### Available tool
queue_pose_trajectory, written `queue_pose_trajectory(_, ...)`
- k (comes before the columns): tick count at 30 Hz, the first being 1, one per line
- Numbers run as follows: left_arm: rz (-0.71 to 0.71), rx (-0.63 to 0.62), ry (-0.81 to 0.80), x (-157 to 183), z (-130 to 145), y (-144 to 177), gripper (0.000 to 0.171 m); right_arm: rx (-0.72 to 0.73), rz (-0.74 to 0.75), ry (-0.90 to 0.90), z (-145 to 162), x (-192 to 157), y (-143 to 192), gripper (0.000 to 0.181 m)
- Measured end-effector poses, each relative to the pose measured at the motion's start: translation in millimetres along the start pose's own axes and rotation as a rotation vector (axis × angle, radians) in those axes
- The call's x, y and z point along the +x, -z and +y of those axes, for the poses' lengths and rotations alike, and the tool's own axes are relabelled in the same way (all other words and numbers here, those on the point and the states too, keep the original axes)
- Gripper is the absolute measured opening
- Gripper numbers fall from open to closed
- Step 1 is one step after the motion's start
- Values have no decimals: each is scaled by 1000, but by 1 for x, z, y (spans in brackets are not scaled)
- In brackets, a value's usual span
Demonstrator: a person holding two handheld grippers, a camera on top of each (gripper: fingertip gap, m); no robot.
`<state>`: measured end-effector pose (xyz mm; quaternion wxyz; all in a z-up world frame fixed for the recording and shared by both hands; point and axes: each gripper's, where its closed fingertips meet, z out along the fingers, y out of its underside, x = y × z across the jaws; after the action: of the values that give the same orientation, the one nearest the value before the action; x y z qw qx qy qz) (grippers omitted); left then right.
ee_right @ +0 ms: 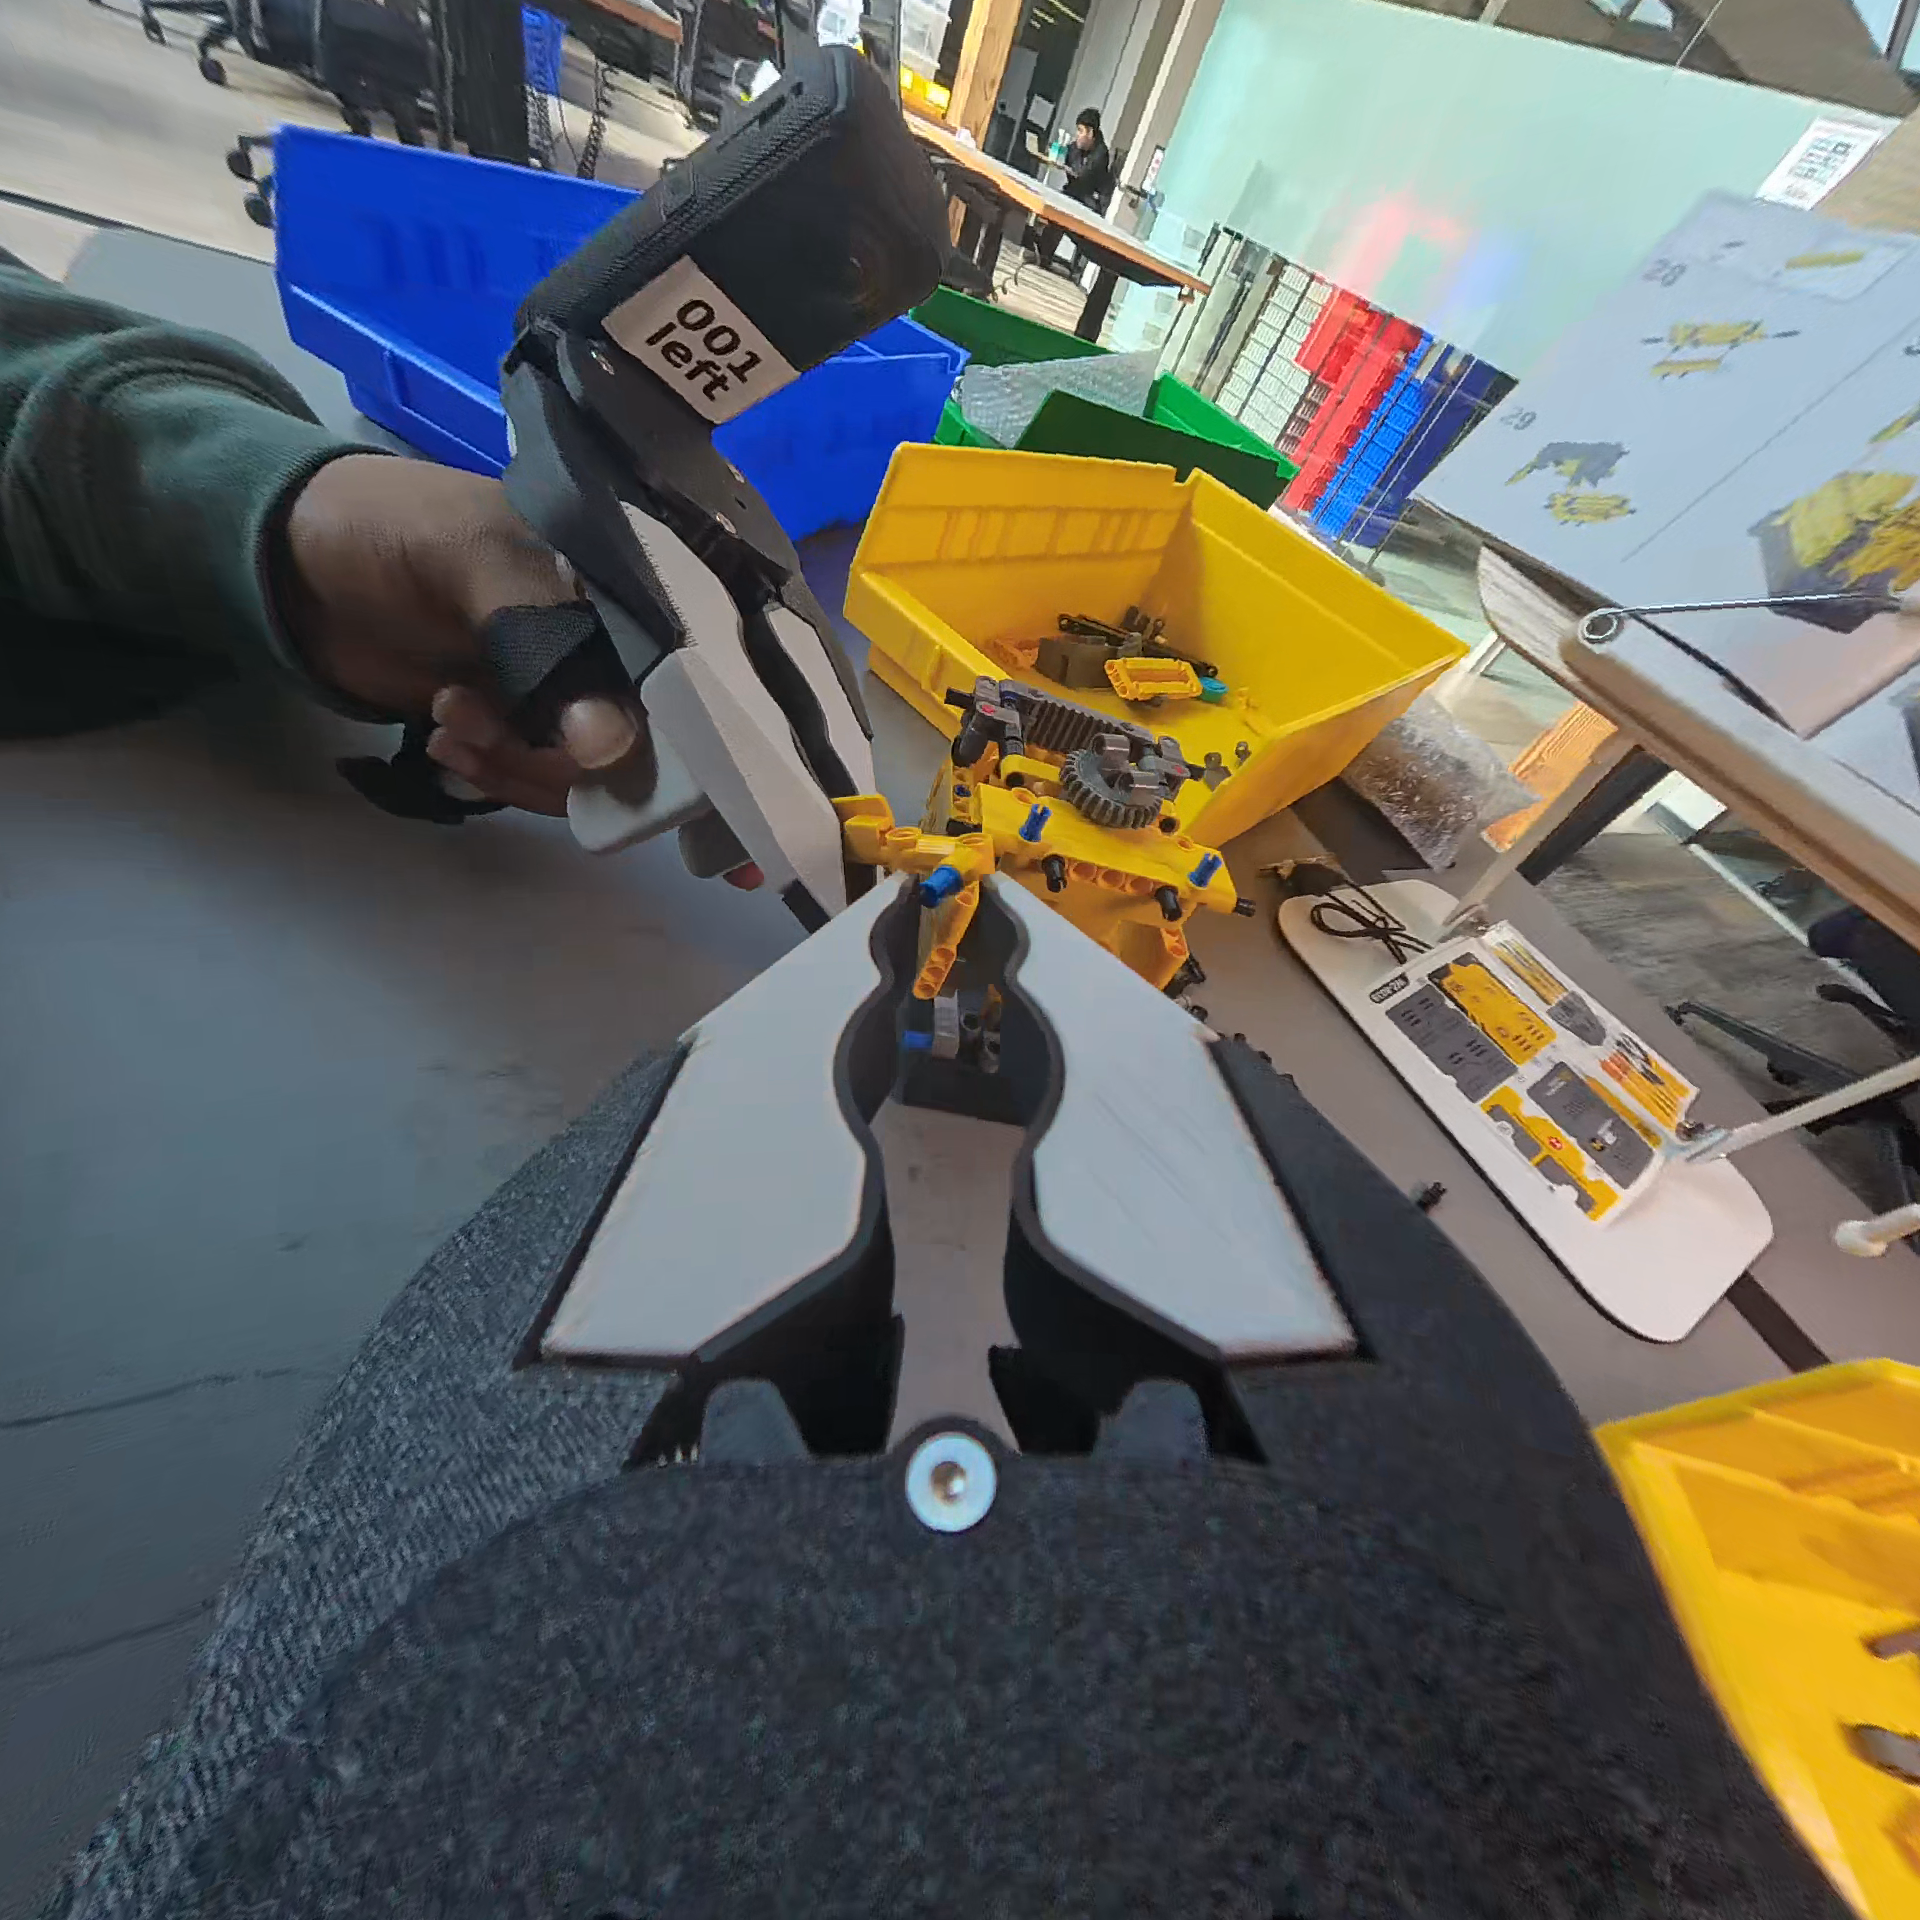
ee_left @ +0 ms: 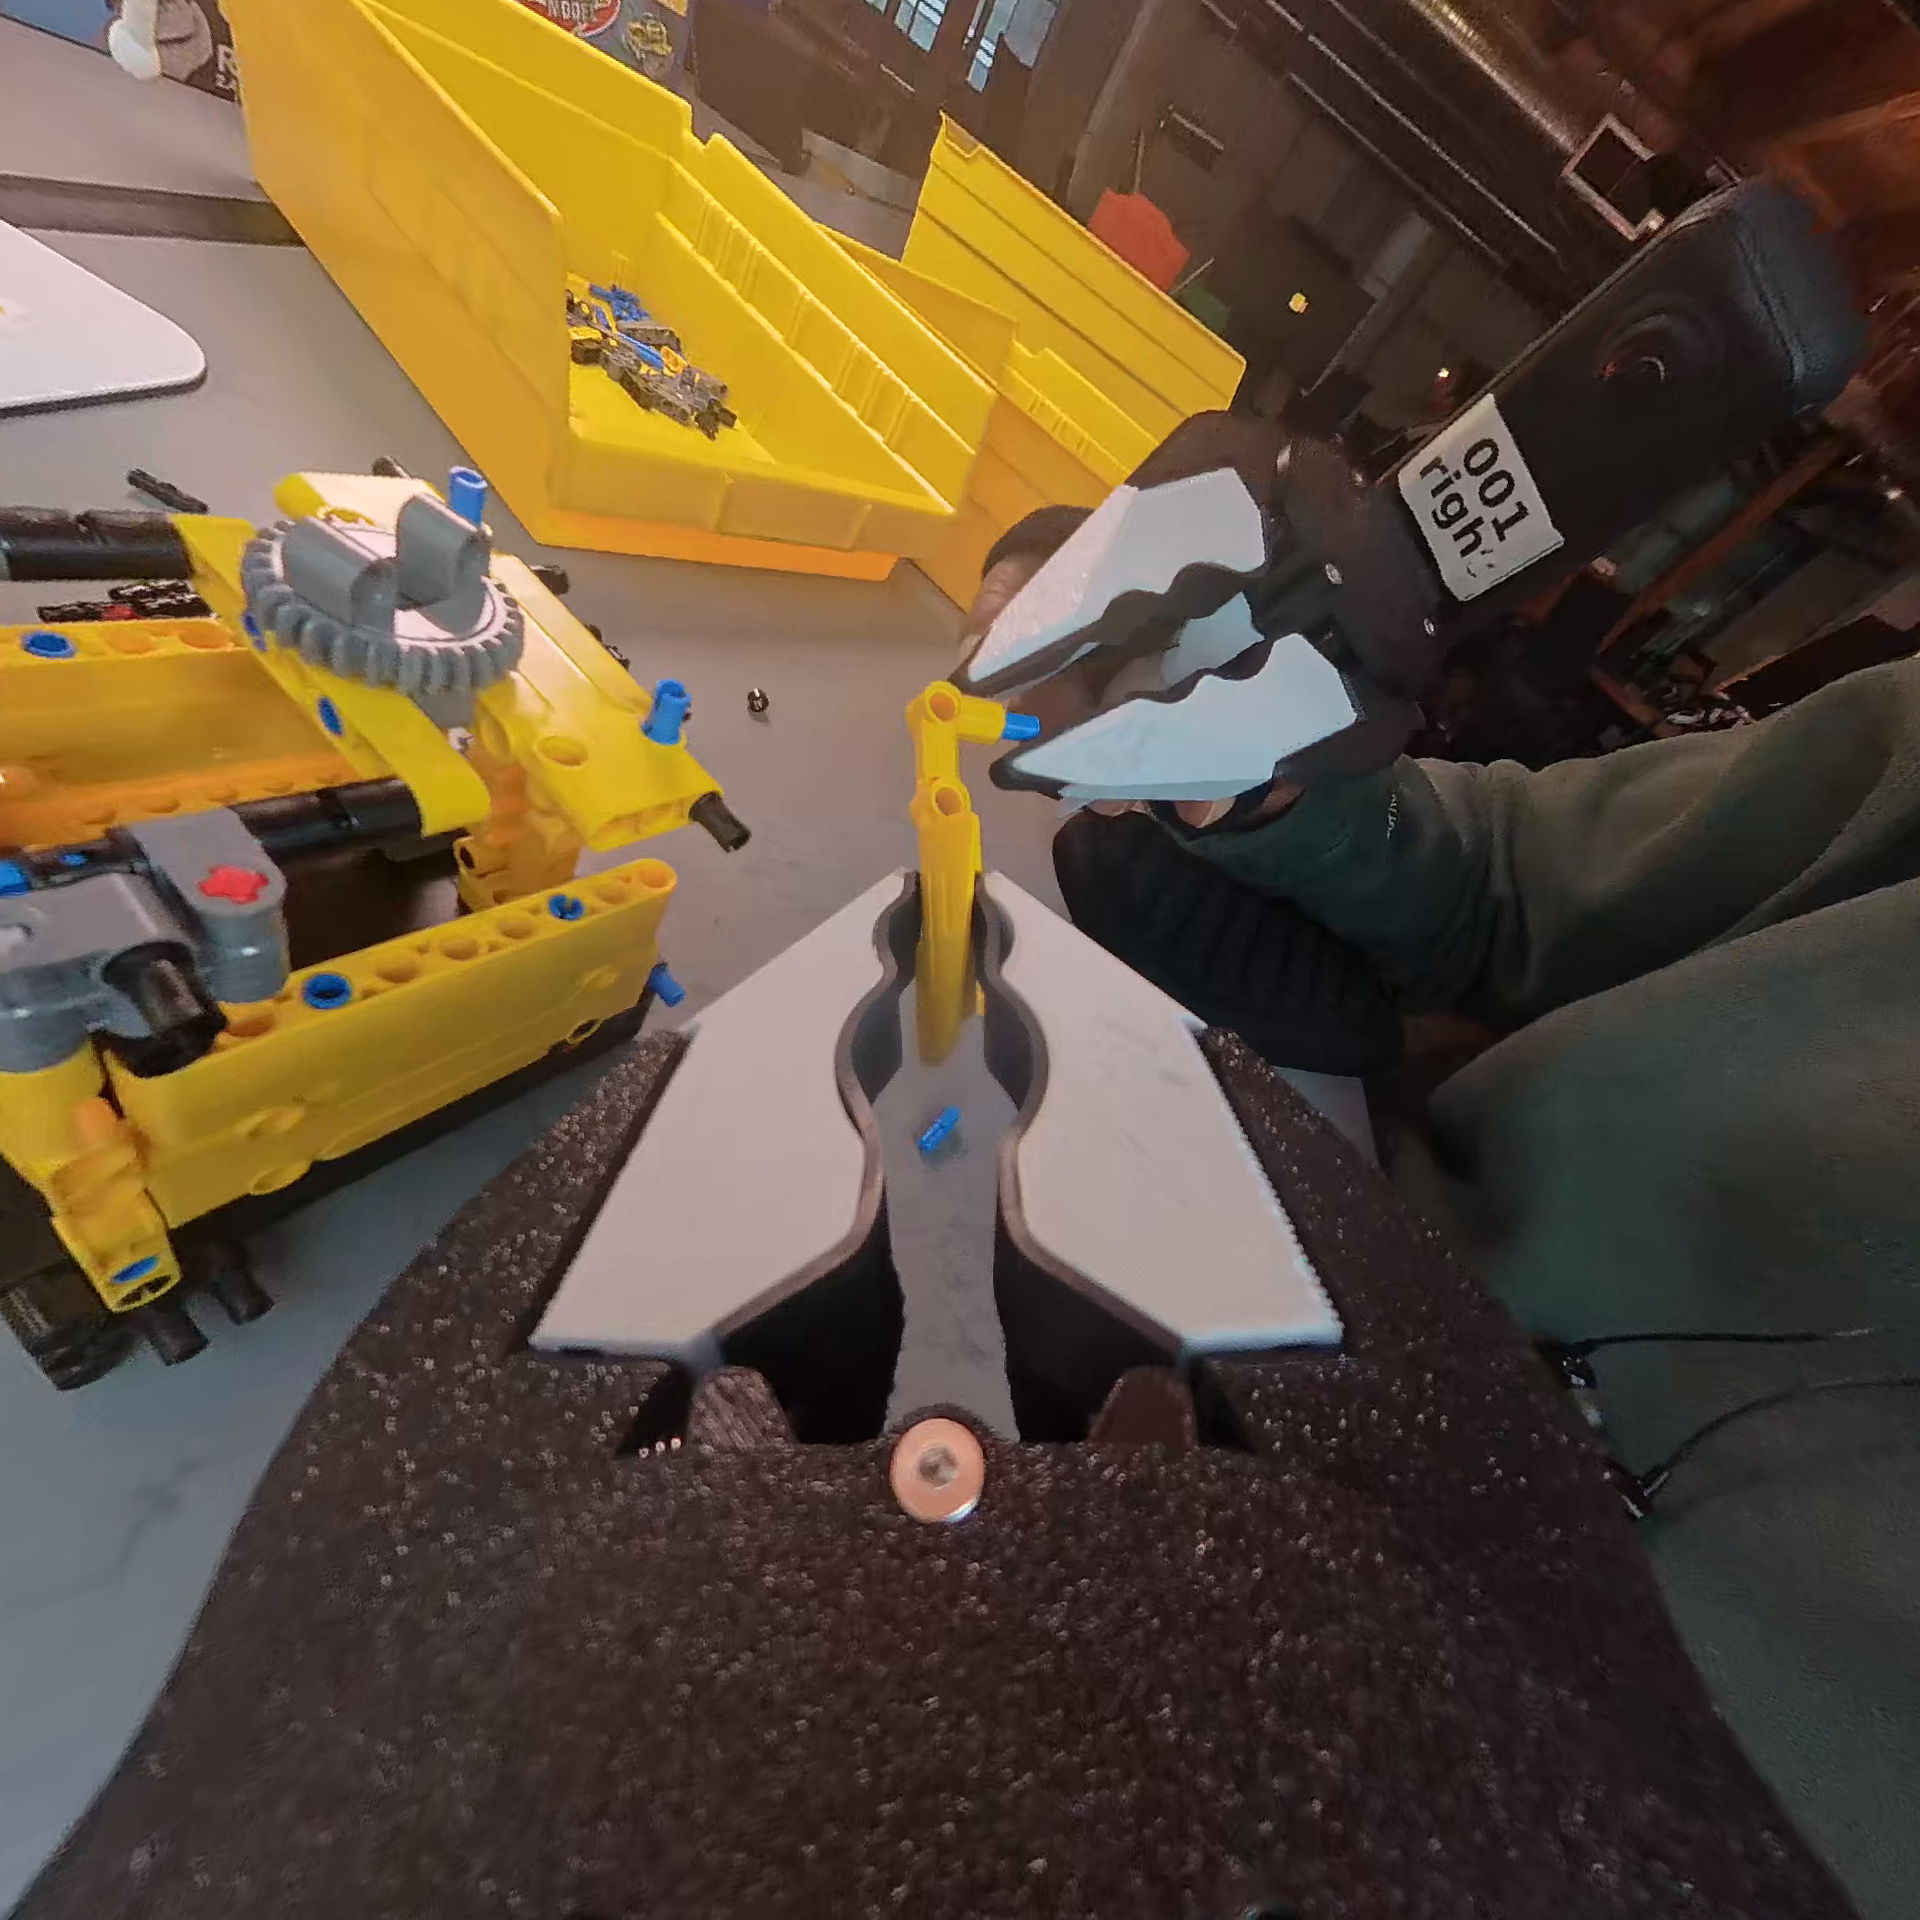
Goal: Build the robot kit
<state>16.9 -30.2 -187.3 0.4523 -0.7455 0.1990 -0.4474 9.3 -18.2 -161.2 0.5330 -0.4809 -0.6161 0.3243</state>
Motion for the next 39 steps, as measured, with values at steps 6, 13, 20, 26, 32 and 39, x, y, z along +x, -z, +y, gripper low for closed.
queue_pose_trajectory(6,30,-8,29,3,3,-3,8,-10,-3,11,2,0,0,7)
queue_pose_trajectory(13,80,3,70,5,2,-2,10,-21,-4,5,6,1,0,6)
queue_pose_trajectory(20,64,3,40,4,1,-1,11,-20,-7,-8,7,2,0,6)
queue_pose_trajectory(26,41,20,5,1,-3,3,11,-24,4,-8,8,4,0,7)
queue_pose_trajectory(32,28,30,-8,-1,-5,5,10,-21,2,-18,8,3,0,7)
queue_pose_trajectory(39,-10,25,-65,-3,-5,6,9,-2,-24,-75,8,2,1,8)
